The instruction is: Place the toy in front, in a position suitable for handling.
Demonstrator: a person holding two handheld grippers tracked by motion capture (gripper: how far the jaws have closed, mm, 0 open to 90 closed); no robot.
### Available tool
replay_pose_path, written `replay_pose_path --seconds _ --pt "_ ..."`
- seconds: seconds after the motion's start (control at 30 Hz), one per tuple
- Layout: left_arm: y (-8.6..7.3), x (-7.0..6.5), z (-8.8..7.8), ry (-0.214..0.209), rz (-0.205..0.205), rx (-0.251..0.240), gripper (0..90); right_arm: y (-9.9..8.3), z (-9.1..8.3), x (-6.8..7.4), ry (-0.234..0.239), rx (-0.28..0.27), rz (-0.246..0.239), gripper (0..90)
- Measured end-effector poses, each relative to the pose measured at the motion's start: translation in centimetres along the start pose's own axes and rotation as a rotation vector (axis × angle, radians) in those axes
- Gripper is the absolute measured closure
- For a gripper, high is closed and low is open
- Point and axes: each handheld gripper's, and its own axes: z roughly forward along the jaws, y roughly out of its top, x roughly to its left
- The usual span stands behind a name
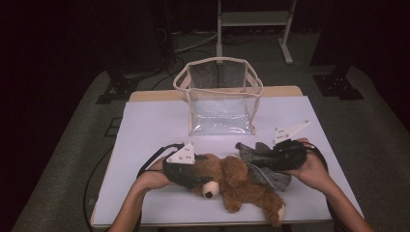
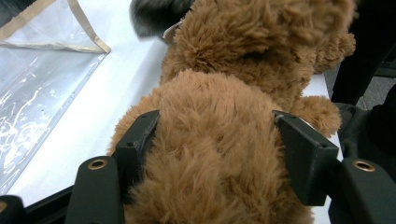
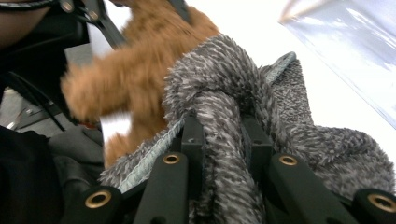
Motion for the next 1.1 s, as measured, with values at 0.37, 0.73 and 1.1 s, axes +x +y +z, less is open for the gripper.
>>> replay_pose_path --seconds 0.37,0.73,1.1 --pt "0.1 -0.1 0.0 0.0 0.002 0.0 35.5 -5.3 -4.0 -0.8 -0.053 -0.081 0.129 74.7" --pt "0.2 -0.1 0.0 0.001 0.01 0.011 35.0 -1.3 -1.2 -0.4 -0.01 -0.074 0.042 74.6" --pt "0.1 -0.1 0.0 -0.002 0.001 -0.003 35.0 -2.7 -1.6 -0.4 -0.027 -0.049 0.052 74.5"
